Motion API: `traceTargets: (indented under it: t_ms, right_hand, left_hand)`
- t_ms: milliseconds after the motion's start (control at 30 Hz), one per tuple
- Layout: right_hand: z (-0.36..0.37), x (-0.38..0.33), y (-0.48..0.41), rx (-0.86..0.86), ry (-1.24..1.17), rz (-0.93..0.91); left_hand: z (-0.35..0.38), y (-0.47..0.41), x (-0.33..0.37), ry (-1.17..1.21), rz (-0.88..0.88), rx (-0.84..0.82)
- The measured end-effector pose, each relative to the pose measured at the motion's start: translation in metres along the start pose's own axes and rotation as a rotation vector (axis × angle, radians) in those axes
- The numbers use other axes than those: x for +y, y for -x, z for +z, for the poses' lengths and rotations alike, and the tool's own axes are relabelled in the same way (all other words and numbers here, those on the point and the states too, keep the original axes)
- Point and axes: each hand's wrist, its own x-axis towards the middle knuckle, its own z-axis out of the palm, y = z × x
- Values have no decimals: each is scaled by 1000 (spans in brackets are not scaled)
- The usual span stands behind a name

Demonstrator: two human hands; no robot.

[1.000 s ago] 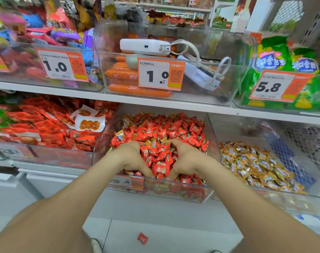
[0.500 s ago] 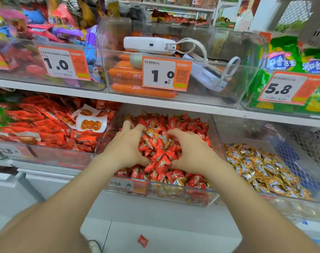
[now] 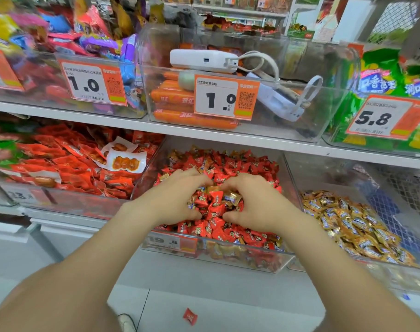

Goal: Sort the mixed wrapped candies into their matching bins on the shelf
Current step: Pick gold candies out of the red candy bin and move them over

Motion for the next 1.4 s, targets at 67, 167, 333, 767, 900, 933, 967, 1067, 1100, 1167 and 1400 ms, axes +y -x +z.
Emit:
traceTargets:
  t_ms: [67, 167, 333, 767, 900, 933, 967, 1067, 1100, 1167, 1400]
  right_hand:
    - [10, 1, -6, -11, 40, -13]
    - [12, 6, -14, 43, 34, 30]
    - [2, 18, -12, 70, -78, 92]
    - [-12, 23, -4, 88, -229, 215]
    - [-11, 22, -2, 37, -194, 208]
    - [-12, 22, -2, 40, -205, 219]
    - [-13, 22, -2, 51, -216, 230]
    - [-17, 22, -3, 121, -229, 257]
    - [-19, 21, -2, 145, -240, 271]
    - [-22, 19, 0, 173, -277, 319]
    - [-14, 13, -2, 253, -316, 351]
  left_hand:
    - [2, -3, -5, 19, -3, -20]
    - [2, -6, -10, 44, -15, 18]
    - [2, -4, -15, 61, -23, 46]
    - [0, 2, -9, 168, -28, 102]
    - [-4, 2, -5, 213, -14, 140]
    - [-4, 2, -5, 214, -8, 140]
    - [-3, 2, -5, 218, -7, 138]
    - [-4, 2, -7, 262, -34, 137]
    - [-6, 3, -7, 288, -45, 146]
    - [-9, 3, -8, 310, -71, 166]
    - [-19, 15, -5, 287, -101, 59]
